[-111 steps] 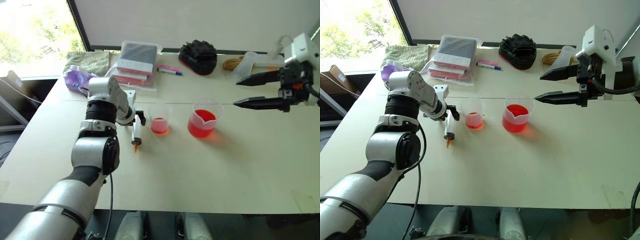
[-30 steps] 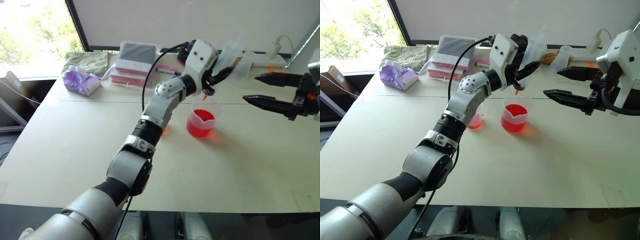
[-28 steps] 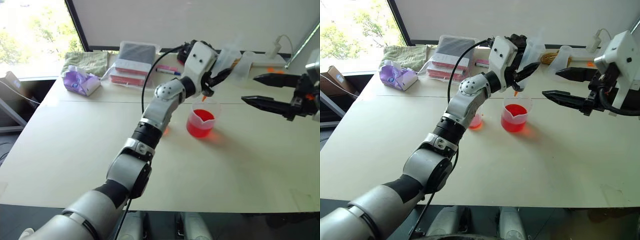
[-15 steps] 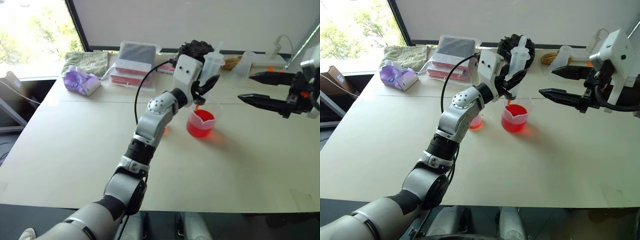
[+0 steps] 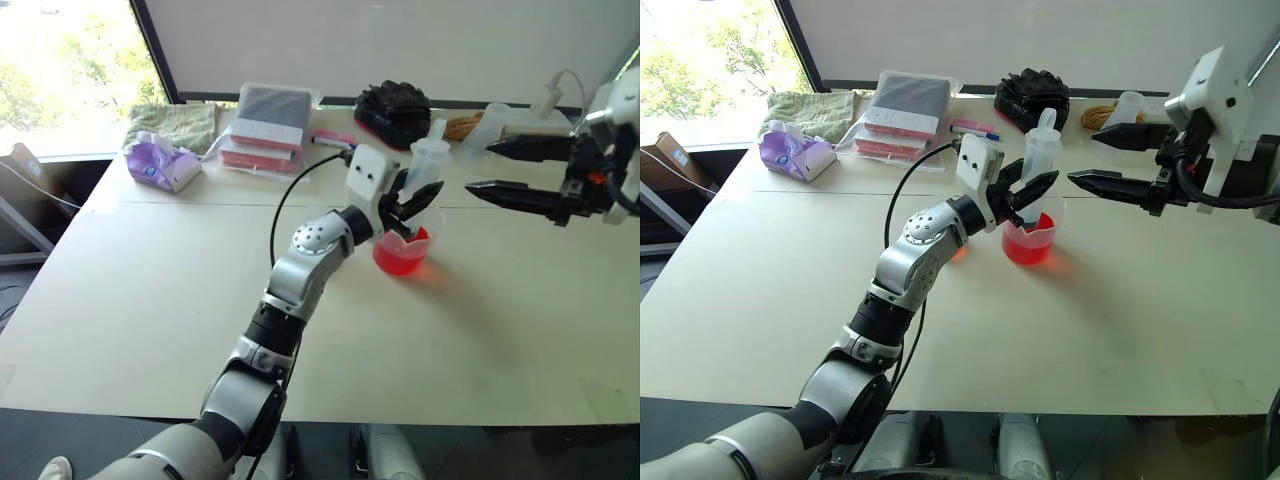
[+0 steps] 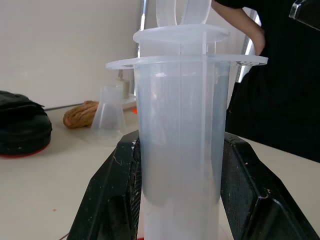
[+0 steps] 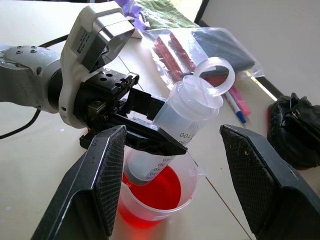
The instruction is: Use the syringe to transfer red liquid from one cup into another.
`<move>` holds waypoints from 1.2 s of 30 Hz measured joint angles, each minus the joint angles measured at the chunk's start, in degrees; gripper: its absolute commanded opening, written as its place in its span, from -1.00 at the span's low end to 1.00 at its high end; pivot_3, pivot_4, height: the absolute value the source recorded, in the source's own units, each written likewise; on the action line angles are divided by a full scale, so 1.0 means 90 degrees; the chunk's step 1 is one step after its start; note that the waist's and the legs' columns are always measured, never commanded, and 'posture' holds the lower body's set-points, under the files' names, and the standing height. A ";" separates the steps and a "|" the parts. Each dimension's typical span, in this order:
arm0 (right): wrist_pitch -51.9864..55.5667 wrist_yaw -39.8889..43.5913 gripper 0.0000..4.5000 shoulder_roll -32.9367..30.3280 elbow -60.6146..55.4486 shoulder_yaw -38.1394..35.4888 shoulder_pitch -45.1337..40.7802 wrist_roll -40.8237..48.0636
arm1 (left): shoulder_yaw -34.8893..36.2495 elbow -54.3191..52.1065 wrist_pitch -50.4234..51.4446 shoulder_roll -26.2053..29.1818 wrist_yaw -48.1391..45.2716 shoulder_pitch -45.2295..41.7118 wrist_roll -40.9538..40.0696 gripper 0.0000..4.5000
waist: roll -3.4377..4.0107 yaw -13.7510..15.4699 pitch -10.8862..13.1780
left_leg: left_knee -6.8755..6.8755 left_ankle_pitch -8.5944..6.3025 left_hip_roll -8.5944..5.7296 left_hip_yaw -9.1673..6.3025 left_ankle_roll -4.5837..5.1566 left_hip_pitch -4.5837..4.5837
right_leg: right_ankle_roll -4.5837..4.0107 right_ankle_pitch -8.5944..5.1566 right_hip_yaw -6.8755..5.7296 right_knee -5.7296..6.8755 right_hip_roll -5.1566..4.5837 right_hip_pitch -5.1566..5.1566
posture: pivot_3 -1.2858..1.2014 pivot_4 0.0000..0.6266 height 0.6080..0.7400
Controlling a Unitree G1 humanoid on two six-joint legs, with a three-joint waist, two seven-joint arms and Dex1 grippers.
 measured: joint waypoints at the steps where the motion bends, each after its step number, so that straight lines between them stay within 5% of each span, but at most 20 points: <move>1: 0.0004 -0.0014 0.38 0.0013 0.0002 0.0012 -0.0067 0.0006 | -0.0029 0.0080 -0.0104 0.0004 -0.0030 0.0000 0.0050 -0.22 | 0.0000 0.0000 0.0000 | 0.0000 0.0000 0.0000 0.0000 0.0000 0.0000 | 0.0000 0.0000 0.0000 -0.0001 0.0000 0.0000 | 0.03 -0.52 1.00; 11: 0.0797 -0.0533 0.38 0.0331 -0.0040 0.0115 -0.0567 0.0692 | -0.0184 0.0889 -0.1302 0.0017 -0.0383 0.0034 0.0315 -0.22 | 0.0000 0.0000 0.0000 | 0.0000 -0.0001 0.0001 -0.0001 0.0001 0.0000 | 0.0000 0.0000 0.0000 -0.0002 -0.0003 0.0000 | 0.03 -0.52 1.00; 27: 0.2664 -0.1897 0.38 0.0681 0.0109 0.0037 -0.1293 0.2288 | -0.0180 0.1387 -0.1600 0.0028 -0.0503 0.0055 0.0511 -0.22 | 0.0000 0.0000 0.0000 | -0.0001 -0.0003 0.0002 -0.0003 0.0005 -0.0003 | -0.0001 0.0000 -0.0001 -0.0004 -0.0008 0.0000 | 0.03 -0.52 1.00; 36: 0.2703 -0.2730 0.38 0.1271 0.0249 0.0342 -0.1158 0.1931 | -0.0180 0.1392 -0.1683 0.0028 -0.0504 0.0132 0.0592 -0.22 | 0.0001 -0.0005 -0.0001 | -0.0001 -0.0003 0.0002 -0.0004 0.0005 -0.0003 | -0.0001 0.0000 -0.0003 -0.0003 -0.0008 -0.0001 | 0.03 -0.52 1.00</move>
